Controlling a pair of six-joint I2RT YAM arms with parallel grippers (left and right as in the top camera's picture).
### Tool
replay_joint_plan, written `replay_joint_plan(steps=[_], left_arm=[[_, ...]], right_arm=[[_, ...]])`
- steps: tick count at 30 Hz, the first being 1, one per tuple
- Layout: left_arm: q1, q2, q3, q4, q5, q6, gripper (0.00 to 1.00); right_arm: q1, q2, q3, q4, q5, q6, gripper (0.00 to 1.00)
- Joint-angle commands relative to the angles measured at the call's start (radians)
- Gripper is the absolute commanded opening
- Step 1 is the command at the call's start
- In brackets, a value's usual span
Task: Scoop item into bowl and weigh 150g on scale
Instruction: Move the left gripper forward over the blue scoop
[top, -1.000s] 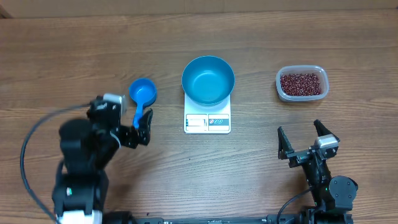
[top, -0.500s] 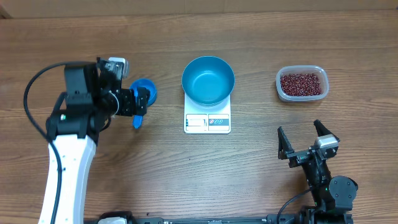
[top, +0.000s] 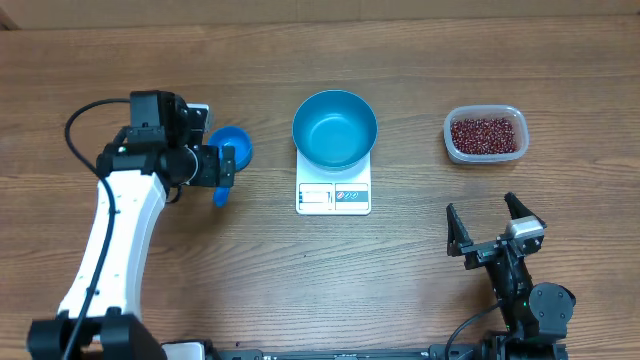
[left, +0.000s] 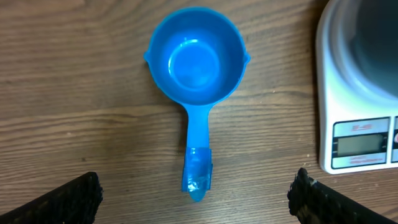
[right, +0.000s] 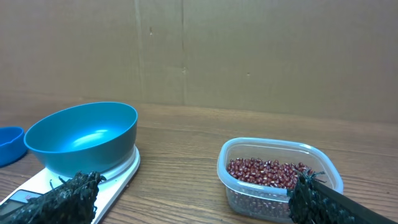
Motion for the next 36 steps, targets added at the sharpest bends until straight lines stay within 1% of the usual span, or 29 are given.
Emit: replay_joint_plan(steps=[1, 6, 8, 11, 14, 21, 23, 29, 36], left_arm=[[0.004, 0.050, 0.025, 0.000, 0.032, 0.011, 1.00], [0.004, 0.106, 0.025, 0.011, 0.028, 0.015, 1.00], [0.004, 0.114, 0.031, 0.015, 0.003, 0.015, 0.99], [0.004, 0.127, 0.081, -0.019, -0.014, 0.022, 1.00], [0.009, 0.164, 0.202, -0.091, -0.018, 0.027, 1.00], [0.024, 0.317, 0.562, -0.290, -0.034, 0.035, 1.00], [0.024, 0.348, 0.607, -0.319, -0.040, 0.040, 1.00], [0.023, 0.409, 0.616, -0.367, -0.040, 0.102, 1.00], [0.024, 0.476, 0.616, -0.364, -0.040, 0.101, 1.00]], right_arm=[[0.005, -0.012, -0.010, 0.004, 0.009, -0.002, 1.00], [0.005, -0.012, -0.010, 0.004, 0.009, -0.001, 1.00], [0.005, -0.012, -0.010, 0.004, 0.009, -0.001, 1.00], [0.005, -0.012, -0.010, 0.004, 0.009, -0.001, 1.00], [0.005, -0.012, -0.010, 0.004, 0.009, -0.002, 1.00], [0.005, -0.012, -0.010, 0.004, 0.009, -0.001, 1.00], [0.005, -0.012, -0.010, 0.004, 0.009, -0.002, 1.00], [0.005, -0.012, -0.010, 0.004, 0.009, -0.001, 1.00], [0.005, -0.012, -0.010, 0.003, 0.009, -0.002, 1.00]])
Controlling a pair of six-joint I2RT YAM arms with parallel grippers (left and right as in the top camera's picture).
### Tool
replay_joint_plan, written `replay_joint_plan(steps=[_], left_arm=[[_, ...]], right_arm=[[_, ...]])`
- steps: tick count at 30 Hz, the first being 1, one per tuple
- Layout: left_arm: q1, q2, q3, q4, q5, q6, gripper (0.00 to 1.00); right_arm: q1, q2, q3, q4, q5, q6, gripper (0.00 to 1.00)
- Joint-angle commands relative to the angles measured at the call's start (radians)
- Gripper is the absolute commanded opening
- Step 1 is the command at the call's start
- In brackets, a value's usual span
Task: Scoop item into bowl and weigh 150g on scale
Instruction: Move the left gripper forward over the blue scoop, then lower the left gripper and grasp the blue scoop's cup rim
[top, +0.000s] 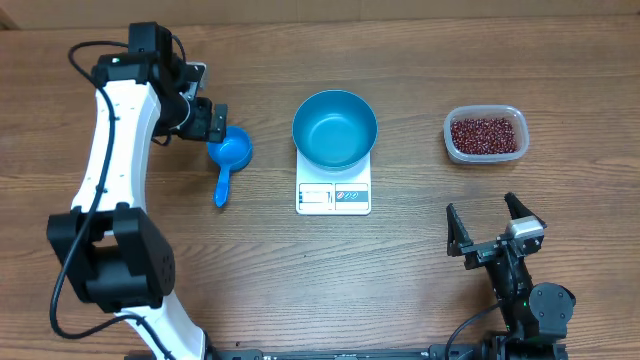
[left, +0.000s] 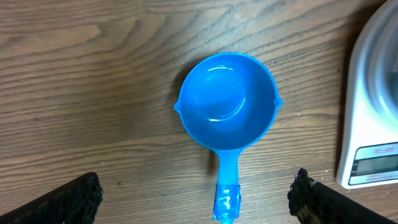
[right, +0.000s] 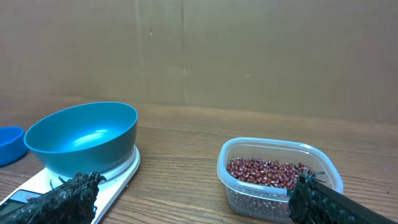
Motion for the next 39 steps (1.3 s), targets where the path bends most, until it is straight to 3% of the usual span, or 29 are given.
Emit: replay_joint_plan(steps=[1, 17, 34, 39], left_arm=[[0.004, 0.047, 0.021, 0.004, -0.006, 0.025, 0.99], [0.004, 0.217, 0.021, 0.027, -0.003, 0.018, 0.99], [0.004, 0.224, 0.021, 0.057, 0.000, 0.017, 0.99], [0.004, 0.224, 0.020, 0.084, -0.087, -0.054, 1.00]], right_arm=[[0.005, -0.012, -0.010, 0.003, 0.010, -0.001, 1.00], [0.005, -0.012, -0.010, 0.003, 0.010, -0.001, 1.00], [0.005, -0.012, -0.010, 0.003, 0.010, -0.001, 1.00], [0.005, -0.012, -0.010, 0.003, 0.010, -0.001, 1.00]])
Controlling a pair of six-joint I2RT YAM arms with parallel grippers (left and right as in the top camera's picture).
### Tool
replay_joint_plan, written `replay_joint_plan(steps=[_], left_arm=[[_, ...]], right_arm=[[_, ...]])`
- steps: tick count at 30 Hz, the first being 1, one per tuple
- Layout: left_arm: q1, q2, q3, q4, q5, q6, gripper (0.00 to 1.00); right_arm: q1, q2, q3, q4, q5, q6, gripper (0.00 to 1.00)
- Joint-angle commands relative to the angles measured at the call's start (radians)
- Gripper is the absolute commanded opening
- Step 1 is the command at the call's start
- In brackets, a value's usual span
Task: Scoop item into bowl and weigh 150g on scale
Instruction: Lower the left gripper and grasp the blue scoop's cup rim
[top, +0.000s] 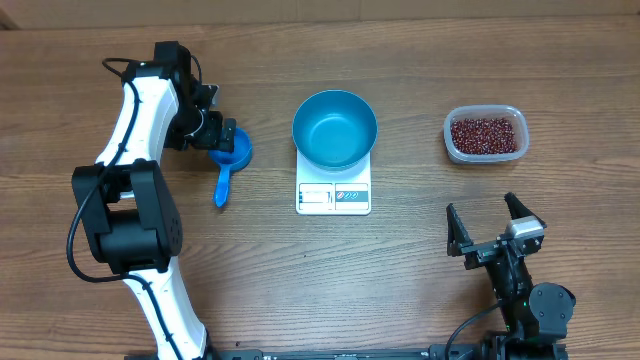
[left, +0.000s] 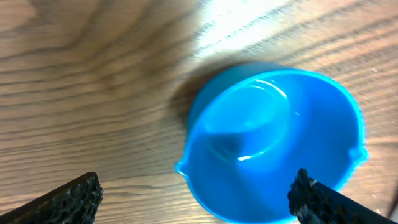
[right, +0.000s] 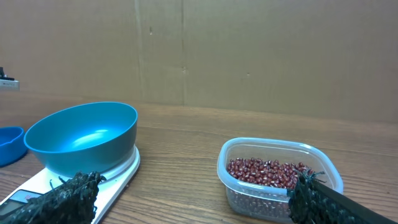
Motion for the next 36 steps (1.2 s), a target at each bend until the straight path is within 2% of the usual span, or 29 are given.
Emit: replay_joint_plan(steps=[1, 9, 23, 36], left_arm=[[0.004, 0.014, 0.020, 0.014, -0.064, -0.044, 0.99], [0.003, 0.014, 0.020, 0.035, 0.005, -0.045, 1.00], [-0.007, 0.014, -0.095, 0.162, 0.004, -0.071, 0.99], [-0.010, 0.014, -0.133, 0.190, 0.003, -0.071, 1.00]], right_arm=[[0.005, -0.012, -0.010, 0.003, 0.009, -0.002, 1.00], [0.005, -0.012, -0.010, 0.003, 0.010, -0.002, 1.00], [0.005, -0.012, -0.010, 0.003, 0.010, -0.002, 1.00], [0.005, -0.012, -0.010, 0.003, 0.009, -0.002, 1.00]])
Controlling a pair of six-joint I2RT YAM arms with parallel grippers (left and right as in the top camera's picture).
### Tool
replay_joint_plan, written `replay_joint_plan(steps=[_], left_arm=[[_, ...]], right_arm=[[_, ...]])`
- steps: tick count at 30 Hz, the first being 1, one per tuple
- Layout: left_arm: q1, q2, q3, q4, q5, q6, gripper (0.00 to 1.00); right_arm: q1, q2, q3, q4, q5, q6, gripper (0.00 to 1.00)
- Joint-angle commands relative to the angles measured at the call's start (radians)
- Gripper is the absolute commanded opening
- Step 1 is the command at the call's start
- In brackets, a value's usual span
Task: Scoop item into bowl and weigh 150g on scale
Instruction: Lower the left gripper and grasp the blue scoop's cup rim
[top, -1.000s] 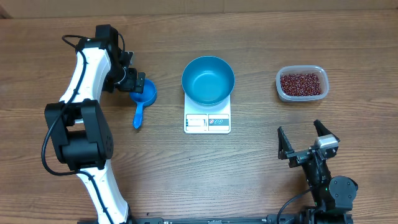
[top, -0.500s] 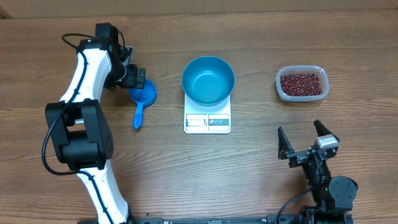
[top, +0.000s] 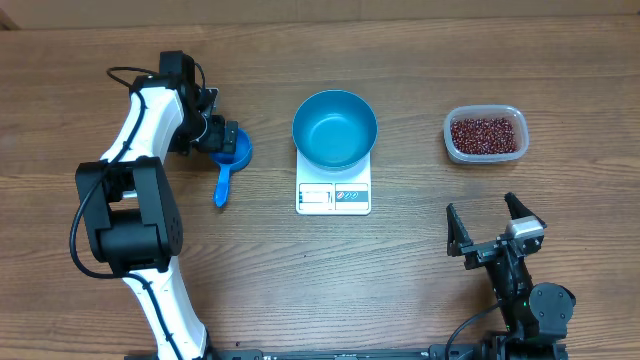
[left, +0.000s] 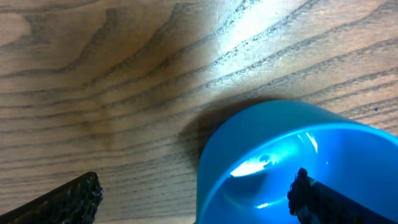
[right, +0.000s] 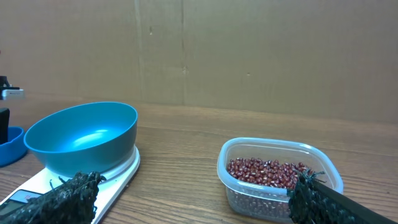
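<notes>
A small blue scoop (top: 228, 160) lies on the table left of the scale, its handle pointing toward the front. My left gripper (top: 222, 139) is open and low at the cup's far rim (left: 249, 134), one finger (left: 314, 199) over the cup, the other (left: 68, 199) over bare wood. A blue bowl (top: 334, 128) sits on the white scale (top: 333, 196). A clear tub of red beans (top: 485, 134) stands at the right. My right gripper (top: 490, 230) rests open near the front right, facing the tub (right: 277, 177).
The scale's display (top: 317, 197) faces the front edge. A brown cardboard wall (right: 249, 50) closes off the far side of the table. The bowl (right: 81, 137) shows at the left of the right wrist view.
My left gripper has come lower and closer to the scoop's cup, so the cup's rim now fills the lower right of the wrist view. The right arm has not moved.
My left gripper was open above the scoop's handle and cup. Then it hung farther back, over the cup. Then it was lower, close above the cup, and now it straddles the cup's far rim. The scoop, bowl, tub and right arm have stayed in place.
</notes>
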Motion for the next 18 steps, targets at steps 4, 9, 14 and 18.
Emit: replay_joint_plan(steps=[4, 9, 14, 18], left_arm=[[-0.007, 0.011, -0.068, 0.064, 0.011, -0.022, 1.00], [-0.007, 0.011, -0.095, 0.082, 0.010, -0.022, 1.00], [-0.007, 0.011, -0.095, 0.089, 0.010, -0.021, 0.99], [-0.007, 0.011, -0.095, 0.090, 0.010, -0.021, 0.87]], right_arm=[[0.005, -0.012, -0.010, 0.003, 0.010, -0.001, 1.00], [0.005, -0.012, -0.010, 0.003, 0.010, -0.002, 1.00], [0.005, -0.012, -0.010, 0.003, 0.010, -0.002, 1.00], [0.005, -0.012, -0.010, 0.003, 0.010, -0.002, 1.00]])
